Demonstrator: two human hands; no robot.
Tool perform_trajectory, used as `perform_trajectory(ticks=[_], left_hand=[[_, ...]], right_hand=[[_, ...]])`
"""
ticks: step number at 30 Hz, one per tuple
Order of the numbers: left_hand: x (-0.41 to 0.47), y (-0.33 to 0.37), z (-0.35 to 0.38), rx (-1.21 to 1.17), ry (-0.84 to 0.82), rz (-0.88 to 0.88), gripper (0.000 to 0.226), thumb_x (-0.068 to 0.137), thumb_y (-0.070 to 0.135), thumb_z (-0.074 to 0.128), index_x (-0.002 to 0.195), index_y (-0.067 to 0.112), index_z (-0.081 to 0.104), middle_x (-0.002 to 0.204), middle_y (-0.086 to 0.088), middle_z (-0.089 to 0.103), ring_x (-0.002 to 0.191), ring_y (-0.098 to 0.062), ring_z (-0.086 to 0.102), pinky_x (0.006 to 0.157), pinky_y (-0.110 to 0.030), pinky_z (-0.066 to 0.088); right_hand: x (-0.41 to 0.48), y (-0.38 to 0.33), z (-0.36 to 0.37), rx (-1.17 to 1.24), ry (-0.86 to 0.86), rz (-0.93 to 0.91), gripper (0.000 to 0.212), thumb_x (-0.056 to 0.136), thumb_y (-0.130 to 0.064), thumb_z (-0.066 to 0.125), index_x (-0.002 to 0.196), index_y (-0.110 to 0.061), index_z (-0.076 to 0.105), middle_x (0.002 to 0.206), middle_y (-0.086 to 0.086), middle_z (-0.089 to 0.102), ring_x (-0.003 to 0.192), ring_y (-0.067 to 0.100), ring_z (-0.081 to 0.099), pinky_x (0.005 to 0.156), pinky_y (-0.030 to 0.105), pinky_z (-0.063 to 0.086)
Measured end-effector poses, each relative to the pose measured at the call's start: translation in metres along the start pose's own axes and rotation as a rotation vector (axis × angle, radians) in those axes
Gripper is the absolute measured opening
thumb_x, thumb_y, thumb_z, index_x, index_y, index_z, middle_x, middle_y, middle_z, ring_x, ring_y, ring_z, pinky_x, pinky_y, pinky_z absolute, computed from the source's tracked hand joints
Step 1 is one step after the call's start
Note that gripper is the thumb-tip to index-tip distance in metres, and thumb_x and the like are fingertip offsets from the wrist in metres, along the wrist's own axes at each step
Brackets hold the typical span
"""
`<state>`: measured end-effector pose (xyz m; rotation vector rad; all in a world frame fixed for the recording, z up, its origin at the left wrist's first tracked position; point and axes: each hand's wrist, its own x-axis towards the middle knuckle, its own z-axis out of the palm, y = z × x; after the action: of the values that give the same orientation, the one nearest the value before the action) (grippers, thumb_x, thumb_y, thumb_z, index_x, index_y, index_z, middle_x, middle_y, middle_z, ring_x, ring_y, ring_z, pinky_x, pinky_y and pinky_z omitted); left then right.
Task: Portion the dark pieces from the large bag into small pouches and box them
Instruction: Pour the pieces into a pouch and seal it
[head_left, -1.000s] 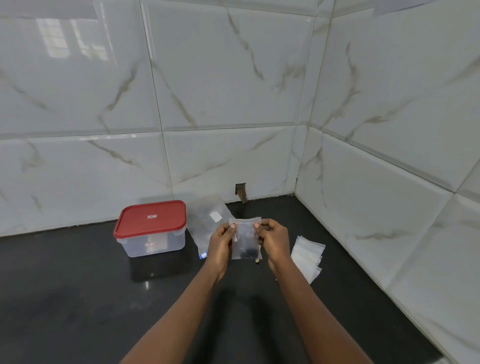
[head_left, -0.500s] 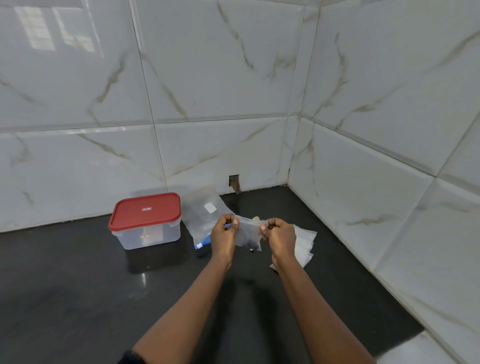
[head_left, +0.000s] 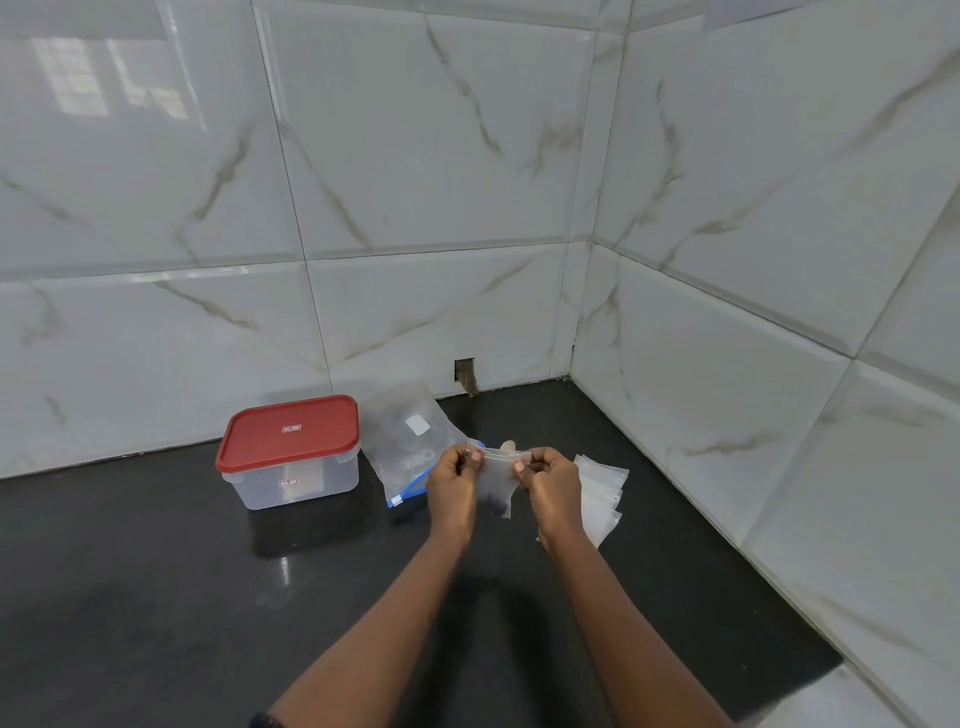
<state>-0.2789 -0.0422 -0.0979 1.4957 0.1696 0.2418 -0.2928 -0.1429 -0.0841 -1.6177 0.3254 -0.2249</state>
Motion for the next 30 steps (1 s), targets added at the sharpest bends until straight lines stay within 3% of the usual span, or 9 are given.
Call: perform_trajectory(ticks=[5,10,13,19,24,27,30], left_hand=[[0.000,0.002,0.003,0.120,0.014,0.010,0.016,0.097,0.009,0.043,0.086,0.008,0.054,0.087,-0.002,0.054,0.076,-0.007,0.051,0.057,-0.010,0.042],[-0.004,0.001,0.004,-0.003,-0.057,0.009,0.012,0.096,0.015,0.048,0.094,0.007,0.057,0.087,-0.002,0.059,0.080,-0.007,0.056,0.062,-0.012,0.047],[-0.007,0.002,0.001,-0.030,-0.141,0.013,0.006,0.091,0.009,0.055,0.095,0.005,0.059,0.086,-0.002,0.063,0.081,-0.007,0.060,0.060,-0.011,0.050],[-0.006,0.004,0.003,-0.018,-0.100,-0.029,0.008,0.090,0.007,0.058,0.083,0.010,0.061,0.077,-0.001,0.062,0.075,-0.009,0.058,0.053,-0.008,0.046],[-0.004,0.004,0.004,0.051,-0.141,-0.013,0.017,0.090,0.007,0.057,0.076,0.016,0.061,0.076,0.000,0.063,0.076,-0.009,0.058,0.058,-0.013,0.045],[-0.001,0.000,0.002,-0.019,-0.151,-0.047,0.006,0.087,0.011,0.062,0.081,0.011,0.064,0.081,-0.007,0.066,0.081,-0.016,0.060,0.062,-0.018,0.048],[0.001,-0.005,0.002,-0.003,-0.179,-0.068,0.003,0.084,0.014,0.066,0.081,0.014,0.065,0.085,-0.008,0.067,0.089,-0.023,0.061,0.070,-0.026,0.052]], right_hand=[[-0.004,-0.004,0.004,-0.138,-0.012,-0.041,0.022,0.089,0.005,0.048,0.080,-0.012,0.059,0.083,0.005,0.061,0.079,0.014,0.053,0.064,0.019,0.042],[-0.008,-0.009,0.002,-0.048,0.050,-0.033,0.033,0.087,0.009,0.045,0.067,-0.016,0.055,0.079,0.002,0.058,0.070,0.007,0.051,0.052,0.008,0.040],[-0.006,-0.009,-0.003,-0.042,0.073,-0.035,0.036,0.087,0.008,0.045,0.066,-0.019,0.055,0.078,0.003,0.059,0.072,0.011,0.052,0.056,0.014,0.041],[-0.006,-0.007,-0.002,-0.118,-0.016,-0.047,0.025,0.089,0.001,0.054,0.074,-0.019,0.057,0.085,0.006,0.062,0.078,0.014,0.056,0.060,0.015,0.041],[-0.004,-0.007,-0.003,-0.063,0.049,-0.032,0.036,0.082,0.011,0.051,0.058,-0.015,0.055,0.072,0.005,0.060,0.071,0.015,0.054,0.057,0.016,0.044],[-0.003,-0.007,-0.005,-0.104,0.027,-0.033,0.034,0.085,0.008,0.053,0.061,-0.016,0.054,0.073,0.003,0.058,0.071,0.011,0.054,0.051,0.010,0.040],[0.002,-0.006,-0.007,-0.152,-0.019,-0.062,0.031,0.088,0.000,0.057,0.065,-0.021,0.055,0.076,0.001,0.059,0.076,0.013,0.055,0.061,0.015,0.042]])
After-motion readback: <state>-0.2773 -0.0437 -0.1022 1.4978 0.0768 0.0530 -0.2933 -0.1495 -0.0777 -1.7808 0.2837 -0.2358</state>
